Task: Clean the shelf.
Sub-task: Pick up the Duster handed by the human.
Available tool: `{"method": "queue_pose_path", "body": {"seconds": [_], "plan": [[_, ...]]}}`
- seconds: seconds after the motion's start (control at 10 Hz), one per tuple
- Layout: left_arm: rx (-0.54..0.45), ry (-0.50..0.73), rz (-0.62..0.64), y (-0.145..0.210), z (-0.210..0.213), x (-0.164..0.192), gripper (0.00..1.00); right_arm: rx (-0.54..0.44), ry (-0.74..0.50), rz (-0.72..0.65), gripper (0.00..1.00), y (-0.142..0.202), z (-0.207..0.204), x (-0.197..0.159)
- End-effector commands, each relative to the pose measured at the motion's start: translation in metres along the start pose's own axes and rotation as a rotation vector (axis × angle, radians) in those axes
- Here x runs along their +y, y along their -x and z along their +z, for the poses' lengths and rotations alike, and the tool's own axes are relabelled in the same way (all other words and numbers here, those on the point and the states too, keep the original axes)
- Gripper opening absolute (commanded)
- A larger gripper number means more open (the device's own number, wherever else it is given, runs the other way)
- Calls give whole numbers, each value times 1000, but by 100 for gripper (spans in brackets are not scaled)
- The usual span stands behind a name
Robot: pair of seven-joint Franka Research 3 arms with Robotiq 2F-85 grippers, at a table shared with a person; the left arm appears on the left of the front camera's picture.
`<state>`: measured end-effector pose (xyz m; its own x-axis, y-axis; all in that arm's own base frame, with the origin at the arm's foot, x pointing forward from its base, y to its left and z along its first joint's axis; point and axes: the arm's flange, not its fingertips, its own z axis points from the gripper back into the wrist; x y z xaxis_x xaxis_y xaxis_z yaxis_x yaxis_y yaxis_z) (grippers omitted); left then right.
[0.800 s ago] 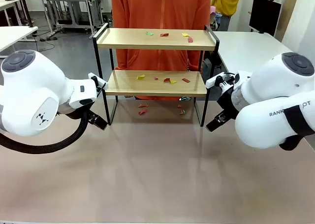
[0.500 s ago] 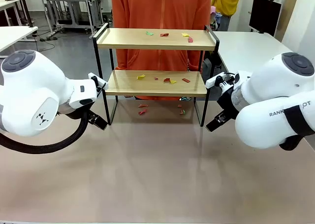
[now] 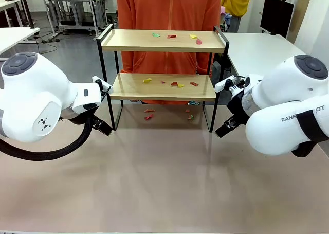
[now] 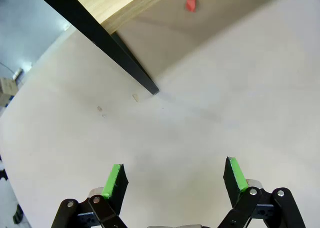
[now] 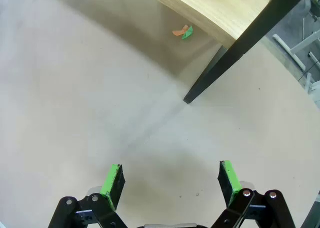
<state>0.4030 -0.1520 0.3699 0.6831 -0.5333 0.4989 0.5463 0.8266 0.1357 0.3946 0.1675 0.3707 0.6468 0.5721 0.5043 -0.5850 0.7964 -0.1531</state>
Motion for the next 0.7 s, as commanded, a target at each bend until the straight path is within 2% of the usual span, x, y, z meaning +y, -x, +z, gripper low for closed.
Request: {"method": "queue_pose_path", "body": {"seconds": [0.0,0.1,0.3,0.5,0.6], "plan": [[0,0,0,0,0,0,100,-47,-8,-8,100,-11,19,-13],[56,178,-92,-11,23,11,100,-77,-50,-17,100,-24,38,-34],[98,260,-95,-25,49,58,100,-115,-76,-36,100,-36,72,-76],[62,390,-122,-26,67,101,100,-166,-134,23,100,-33,82,-120],[24,514,-146,-28,70,127,100,-204,-199,36,100,-27,81,-141]]}}
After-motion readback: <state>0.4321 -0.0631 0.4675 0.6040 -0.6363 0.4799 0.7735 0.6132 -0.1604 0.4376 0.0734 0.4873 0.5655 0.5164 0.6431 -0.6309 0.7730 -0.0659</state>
